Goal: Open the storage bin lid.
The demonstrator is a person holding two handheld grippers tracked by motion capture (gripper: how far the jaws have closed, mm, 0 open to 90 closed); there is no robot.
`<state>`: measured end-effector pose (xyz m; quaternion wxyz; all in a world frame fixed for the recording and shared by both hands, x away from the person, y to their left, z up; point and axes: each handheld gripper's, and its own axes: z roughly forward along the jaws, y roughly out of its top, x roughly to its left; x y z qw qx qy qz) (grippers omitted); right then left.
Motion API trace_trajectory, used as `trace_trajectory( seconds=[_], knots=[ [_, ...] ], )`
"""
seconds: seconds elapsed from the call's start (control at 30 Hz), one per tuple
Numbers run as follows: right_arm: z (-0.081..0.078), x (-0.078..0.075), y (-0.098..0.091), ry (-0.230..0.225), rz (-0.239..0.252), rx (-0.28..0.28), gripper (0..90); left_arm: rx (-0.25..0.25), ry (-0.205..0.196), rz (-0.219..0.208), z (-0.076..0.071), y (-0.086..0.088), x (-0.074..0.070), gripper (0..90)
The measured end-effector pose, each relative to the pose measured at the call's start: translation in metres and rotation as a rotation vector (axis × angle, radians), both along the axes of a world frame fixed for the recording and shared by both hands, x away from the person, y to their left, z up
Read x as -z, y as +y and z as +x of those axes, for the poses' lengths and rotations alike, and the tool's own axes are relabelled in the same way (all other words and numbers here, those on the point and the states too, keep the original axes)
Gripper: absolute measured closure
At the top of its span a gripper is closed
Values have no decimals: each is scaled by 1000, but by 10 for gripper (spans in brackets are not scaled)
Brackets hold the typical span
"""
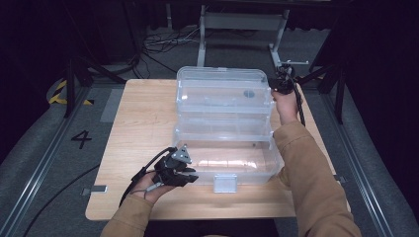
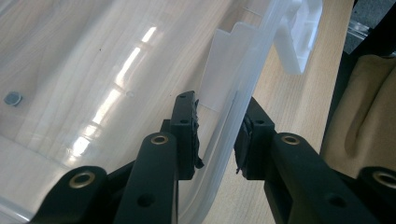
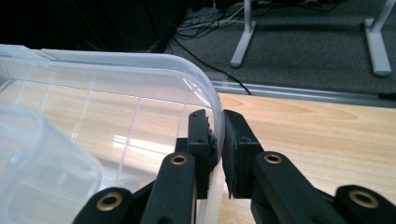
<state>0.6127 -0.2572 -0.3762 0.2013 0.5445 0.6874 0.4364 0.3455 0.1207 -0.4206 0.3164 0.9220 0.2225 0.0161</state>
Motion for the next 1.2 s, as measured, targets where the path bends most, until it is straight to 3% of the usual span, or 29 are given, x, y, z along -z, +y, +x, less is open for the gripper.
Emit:
trace_trajectory(
  seconds=[0.53,0.77,0.8,0.93,1.2],
  knots=[
    [11,19,-1,97,17,13,821,5,-4,1,0,0,0,721],
    [11,18,0,74,-4,-5,754,5,-4,1,0,0,0,721],
    [10,17,-1,71,-6,-9,675,0,1,-2,0,0,0,721],
    [7,13,-4,84,31,-3,621,1,8,-6,1,0,0,722],
    [-7,-6,-6,45,2,-18,560,14,66,1,6,0,-2,731]
  ],
)
